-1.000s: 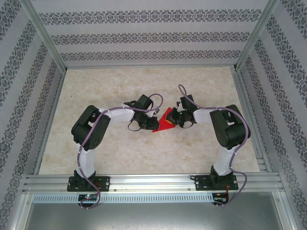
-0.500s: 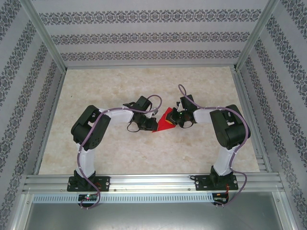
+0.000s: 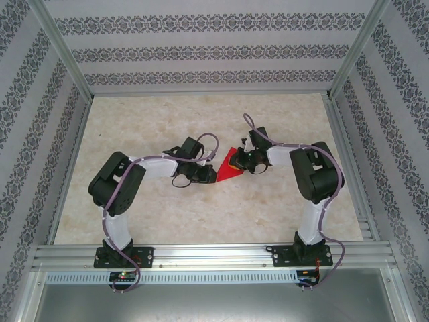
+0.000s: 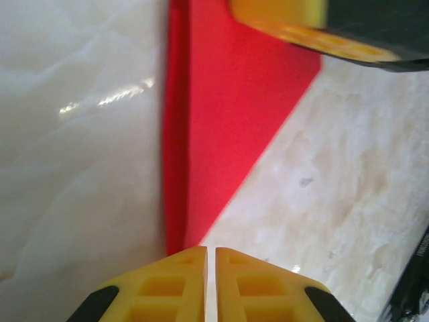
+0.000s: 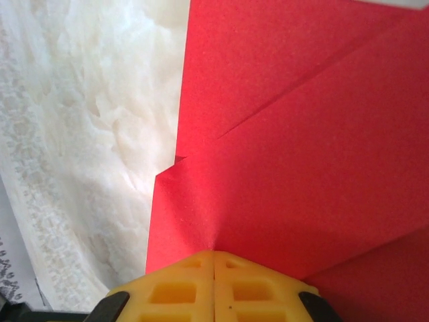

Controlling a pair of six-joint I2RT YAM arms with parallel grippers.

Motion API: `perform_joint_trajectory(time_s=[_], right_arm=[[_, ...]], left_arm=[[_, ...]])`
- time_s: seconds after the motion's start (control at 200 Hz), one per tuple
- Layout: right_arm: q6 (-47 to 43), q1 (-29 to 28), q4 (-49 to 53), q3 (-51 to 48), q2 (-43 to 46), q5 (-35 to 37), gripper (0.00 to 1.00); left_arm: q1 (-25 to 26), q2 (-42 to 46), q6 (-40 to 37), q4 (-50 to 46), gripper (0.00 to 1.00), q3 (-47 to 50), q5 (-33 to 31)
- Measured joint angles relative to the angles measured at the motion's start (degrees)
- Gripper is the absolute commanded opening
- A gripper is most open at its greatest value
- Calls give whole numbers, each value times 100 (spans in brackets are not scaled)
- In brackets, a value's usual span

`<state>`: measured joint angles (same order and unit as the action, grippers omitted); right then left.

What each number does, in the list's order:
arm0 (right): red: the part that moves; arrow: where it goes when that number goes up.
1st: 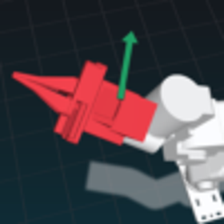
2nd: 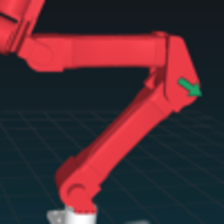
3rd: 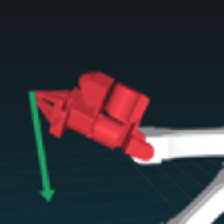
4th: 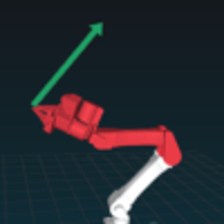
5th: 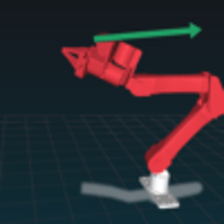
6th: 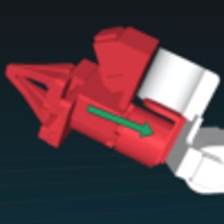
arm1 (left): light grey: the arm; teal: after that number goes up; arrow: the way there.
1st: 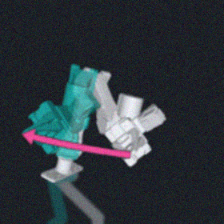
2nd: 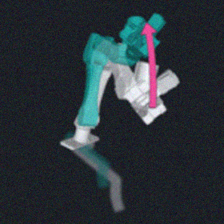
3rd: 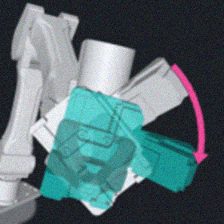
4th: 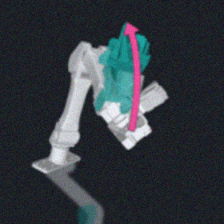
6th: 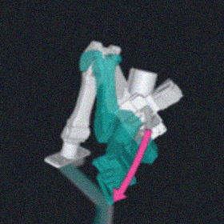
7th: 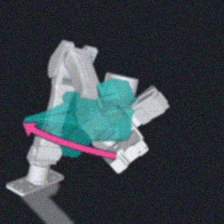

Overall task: Fold a paper plane with a square sheet of paper (pick it up from the middle)
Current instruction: Fourth fold the wing at the center of the table.

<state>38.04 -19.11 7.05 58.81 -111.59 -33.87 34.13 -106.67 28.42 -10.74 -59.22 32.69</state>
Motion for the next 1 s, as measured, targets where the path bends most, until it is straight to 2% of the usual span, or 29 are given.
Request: perform_joint_trajectory(time_s=[0.15, 0.365, 0.769, 0.999], right_arm=[[-374, 13, 234, 302, -164, -57, 7], [-649, 15, 422, 538, -315, -142, 7], [-667, 15, 437, 551, -323, -164, 8], [-476, 7, 459, 535, -168, -52, 11]], left_arm=[[0, 105, 186, 396, 13, -24, -63], [0, -179, 313, 538, 11, -229, -247], [0, -431, 278, 426, 4, -269, -713], [0, -431, 269, 535, 0, -146, -750]])
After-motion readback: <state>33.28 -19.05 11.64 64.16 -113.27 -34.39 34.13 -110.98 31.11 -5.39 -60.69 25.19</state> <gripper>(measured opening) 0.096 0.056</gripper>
